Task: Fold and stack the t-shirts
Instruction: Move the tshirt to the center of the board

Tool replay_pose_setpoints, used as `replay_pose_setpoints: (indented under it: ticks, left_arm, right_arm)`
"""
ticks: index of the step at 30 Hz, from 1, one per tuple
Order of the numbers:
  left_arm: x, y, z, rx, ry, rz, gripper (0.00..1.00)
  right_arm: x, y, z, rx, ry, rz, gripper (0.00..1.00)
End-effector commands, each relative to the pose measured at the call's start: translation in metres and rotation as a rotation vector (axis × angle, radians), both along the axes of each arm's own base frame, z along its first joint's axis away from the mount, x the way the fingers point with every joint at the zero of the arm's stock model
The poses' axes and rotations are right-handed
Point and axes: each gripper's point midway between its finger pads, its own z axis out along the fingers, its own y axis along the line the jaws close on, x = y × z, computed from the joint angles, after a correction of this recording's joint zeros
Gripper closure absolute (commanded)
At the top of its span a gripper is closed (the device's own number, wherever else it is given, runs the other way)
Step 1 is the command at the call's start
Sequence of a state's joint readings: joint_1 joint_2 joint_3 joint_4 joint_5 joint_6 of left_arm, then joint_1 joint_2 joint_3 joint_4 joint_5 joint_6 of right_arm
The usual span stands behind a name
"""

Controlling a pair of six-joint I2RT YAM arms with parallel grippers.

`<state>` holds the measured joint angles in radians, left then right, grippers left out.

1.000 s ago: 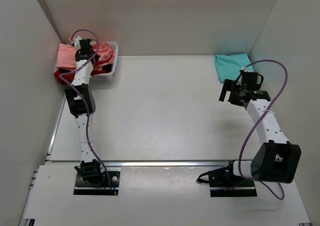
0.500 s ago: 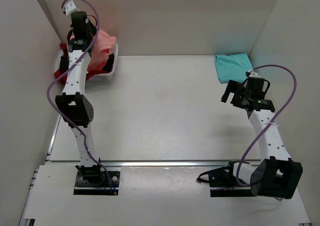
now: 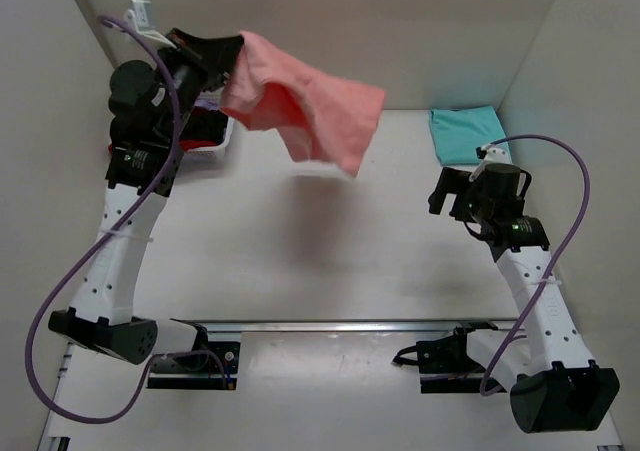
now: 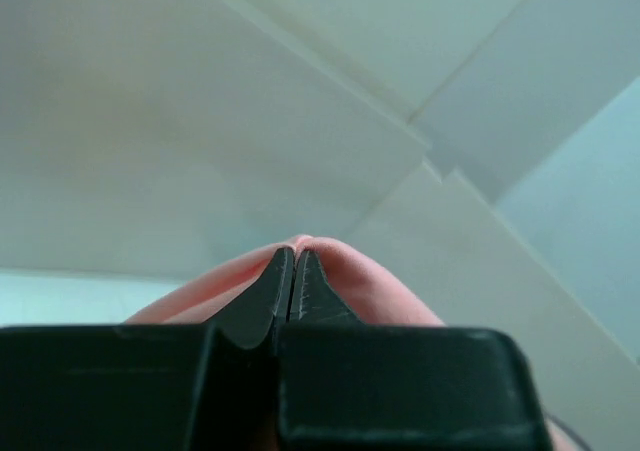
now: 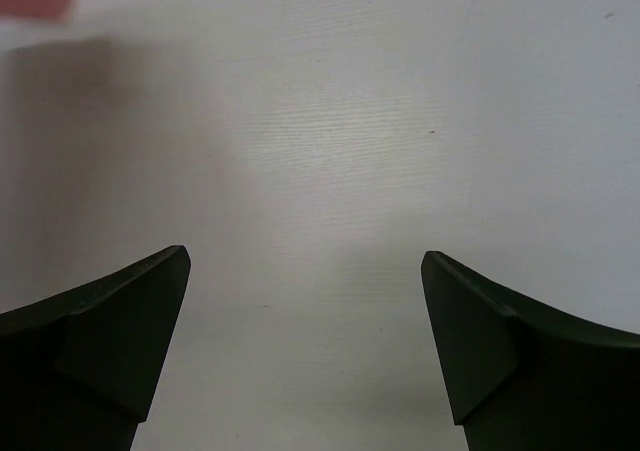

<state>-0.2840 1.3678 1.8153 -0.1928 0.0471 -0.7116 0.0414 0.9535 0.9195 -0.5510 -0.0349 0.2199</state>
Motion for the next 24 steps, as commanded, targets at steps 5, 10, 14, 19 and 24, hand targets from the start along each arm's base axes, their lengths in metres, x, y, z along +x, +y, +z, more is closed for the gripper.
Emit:
replay_pose_setpoints:
  ticks: [5,10,14,19,24]
  left_arm:
    - [0.042,-0.052,-0.287,-0.049,0.767,-0.312,0.67]
    - [0.022,-0.029,-0.38,-0.107,0.98,-0.317,0.62]
    - [0.002,-0.034,-0.401,-0.008,1.039,-0.374,0.58]
    - [-0.045,-0.034,-0.441,0.071,1.151,-0.396,0.5]
    - [-0.098,-0.031,-0.476,0.21,1.247,-0.396,0.49]
  right_arm:
    - [0.005,0.019,-0.002,0.03,0.055,0.142,0.01]
    - [0.024,0.059,-0.028,0.059,0.182,0.281,0.01]
    - [0.031,0.096,-0.045,0.122,0.236,0.364,0.01]
    - [0.024,0.128,-0.08,0.066,0.319,0.474,0.05]
    - [0.009,0.147,-0.096,0.013,0.371,0.557,0.29]
